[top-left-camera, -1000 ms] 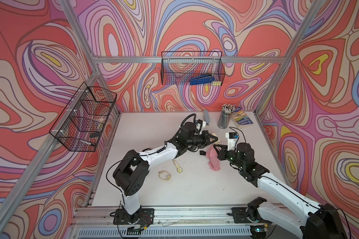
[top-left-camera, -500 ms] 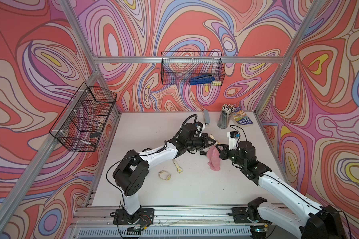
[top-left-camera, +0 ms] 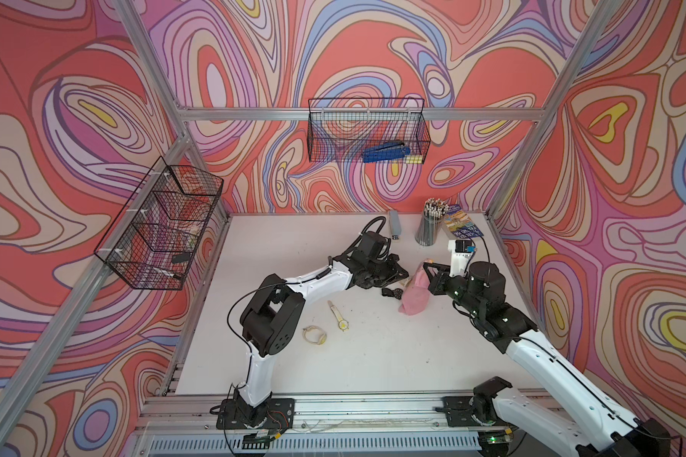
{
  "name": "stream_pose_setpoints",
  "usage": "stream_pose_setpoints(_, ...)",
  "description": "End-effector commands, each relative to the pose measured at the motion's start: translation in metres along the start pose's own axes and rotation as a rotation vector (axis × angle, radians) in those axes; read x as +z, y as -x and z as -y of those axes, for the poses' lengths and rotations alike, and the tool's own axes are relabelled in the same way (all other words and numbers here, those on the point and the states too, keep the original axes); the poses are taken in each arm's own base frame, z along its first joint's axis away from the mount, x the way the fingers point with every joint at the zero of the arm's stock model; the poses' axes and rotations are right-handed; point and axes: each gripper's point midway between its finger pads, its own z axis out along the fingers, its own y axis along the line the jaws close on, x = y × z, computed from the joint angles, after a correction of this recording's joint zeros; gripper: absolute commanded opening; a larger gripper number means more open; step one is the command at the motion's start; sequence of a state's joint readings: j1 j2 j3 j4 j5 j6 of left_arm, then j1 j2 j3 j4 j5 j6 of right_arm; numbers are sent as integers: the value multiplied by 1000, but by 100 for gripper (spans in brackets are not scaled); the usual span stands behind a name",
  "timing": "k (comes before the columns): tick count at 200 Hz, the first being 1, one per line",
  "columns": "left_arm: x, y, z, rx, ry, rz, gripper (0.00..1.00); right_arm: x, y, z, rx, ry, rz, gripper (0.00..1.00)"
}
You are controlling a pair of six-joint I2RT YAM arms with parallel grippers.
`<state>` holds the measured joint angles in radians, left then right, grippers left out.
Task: Wipe the watch dial
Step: Place the watch at the center of the board.
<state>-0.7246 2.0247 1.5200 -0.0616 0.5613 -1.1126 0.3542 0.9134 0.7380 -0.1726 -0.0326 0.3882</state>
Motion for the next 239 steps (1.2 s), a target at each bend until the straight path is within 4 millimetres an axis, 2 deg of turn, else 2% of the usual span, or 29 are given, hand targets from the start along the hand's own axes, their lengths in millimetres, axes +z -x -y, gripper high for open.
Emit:
stream_pose_setpoints(1,5,7,-7,-100,56,-20,0,-7,-7,47,-28,-255,-69,0)
stream_pose_setpoints(26,20,10,-13,-161,78,-58,0,-17,-5,72,-30,-386,-83,0)
stream_pose_setpoints(42,28,14,-12,-180,80,-71,0,-23,-3,81,-29,-427,-79,0)
stream_pose_setpoints(61,35,13,-24,-212,133,-102,0,-25,-5,90,-27,-459,-96,0)
stream_pose_setpoints(142,67,31,-62,-310,247,-149,0,-18,-22,102,-6,-476,-147,0)
stream_pose_setpoints(204,81,50,-88,-389,289,-139,0,-6,-33,103,3,-460,-183,0)
stream_pose_setpoints(225,81,56,-92,-393,295,-120,26,-2,-36,105,12,-459,-196,0)
stream_pose_setpoints(239,80,58,-92,-387,298,-111,36,2,-39,105,17,-458,-208,0)
